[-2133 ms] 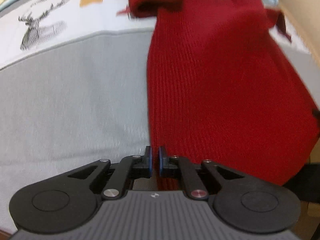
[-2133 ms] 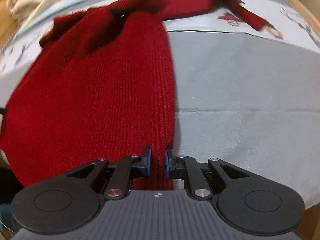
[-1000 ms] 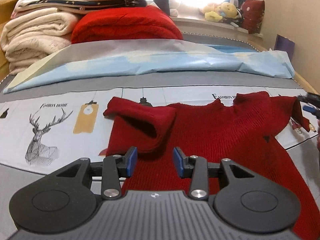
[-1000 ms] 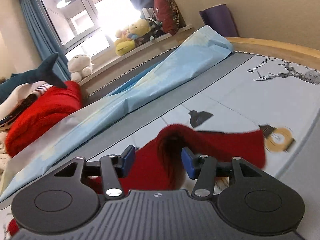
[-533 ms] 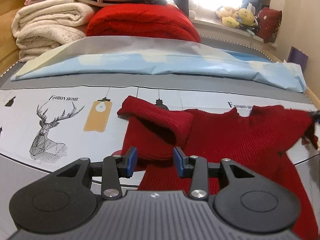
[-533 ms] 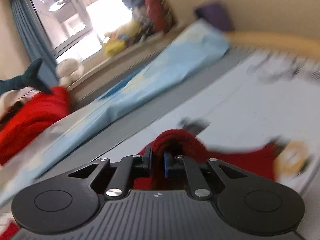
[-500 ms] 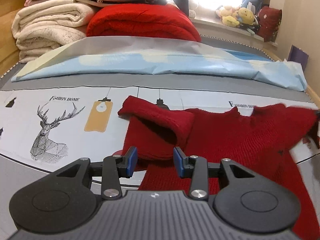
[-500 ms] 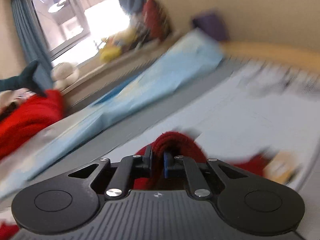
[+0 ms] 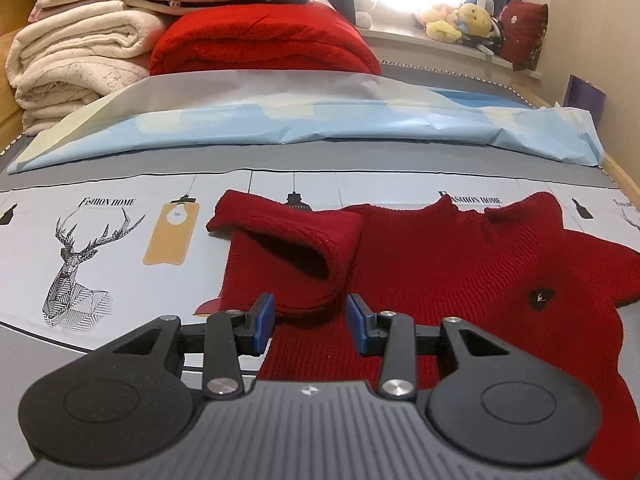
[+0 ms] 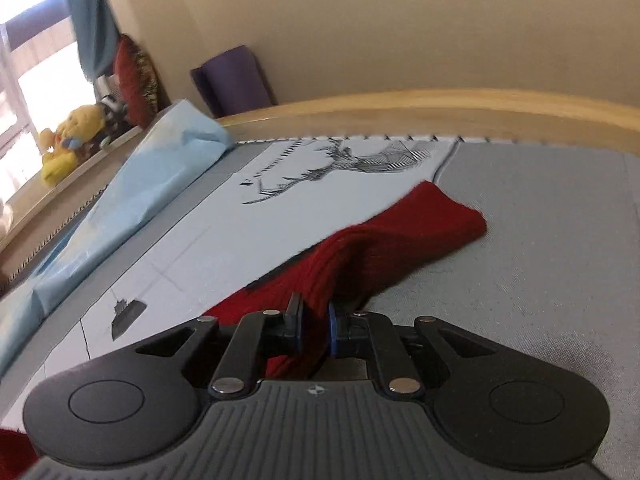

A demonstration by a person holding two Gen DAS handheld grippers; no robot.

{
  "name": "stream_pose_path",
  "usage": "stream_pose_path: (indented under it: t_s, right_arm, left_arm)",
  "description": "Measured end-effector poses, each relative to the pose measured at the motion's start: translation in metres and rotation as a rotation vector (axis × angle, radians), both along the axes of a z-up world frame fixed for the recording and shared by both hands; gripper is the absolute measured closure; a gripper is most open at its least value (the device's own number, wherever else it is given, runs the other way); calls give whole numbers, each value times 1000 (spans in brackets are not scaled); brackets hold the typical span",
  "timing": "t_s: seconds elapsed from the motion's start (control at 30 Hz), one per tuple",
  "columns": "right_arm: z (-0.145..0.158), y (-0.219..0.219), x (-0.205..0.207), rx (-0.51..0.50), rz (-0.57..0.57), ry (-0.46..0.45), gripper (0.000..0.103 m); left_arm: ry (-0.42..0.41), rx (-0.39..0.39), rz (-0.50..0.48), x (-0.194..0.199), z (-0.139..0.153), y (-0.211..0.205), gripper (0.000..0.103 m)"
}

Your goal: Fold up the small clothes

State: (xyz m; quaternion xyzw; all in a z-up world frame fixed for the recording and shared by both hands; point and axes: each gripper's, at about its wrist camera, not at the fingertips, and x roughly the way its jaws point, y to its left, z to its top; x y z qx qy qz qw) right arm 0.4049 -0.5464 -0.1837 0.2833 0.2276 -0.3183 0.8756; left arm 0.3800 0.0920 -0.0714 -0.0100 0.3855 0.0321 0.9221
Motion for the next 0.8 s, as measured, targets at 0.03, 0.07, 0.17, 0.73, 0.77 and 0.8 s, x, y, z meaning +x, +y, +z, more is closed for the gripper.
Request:
stream_pose_path:
  t_s: [0.03, 0.07, 0.17, 0.73, 0.77, 0.8]
  right_arm:
    - [-4, -3, 0, 19, -5, 28, 91]
    - [-8, -4, -1, 41, -8, 40, 91]
    - [-1, 0, 1, 27, -13, 67, 81]
    - [172, 204, -65, 2, 434, -168, 49]
    - [163, 219, -65, -2, 496, -148, 49]
    - [155, 232, -61, -11, 545, -116, 49]
  left_arm:
    - [3, -1, 5, 1, -1, 1, 59]
    - [7, -6, 12, 3, -3, 2, 59]
    - [9, -37, 37, 7, -4, 10, 59]
    - [9, -443, 94, 69, -24, 98, 59]
    - [15, -460, 96, 73, -27, 98, 59]
    - [18, -471, 104, 76, -30, 97, 59]
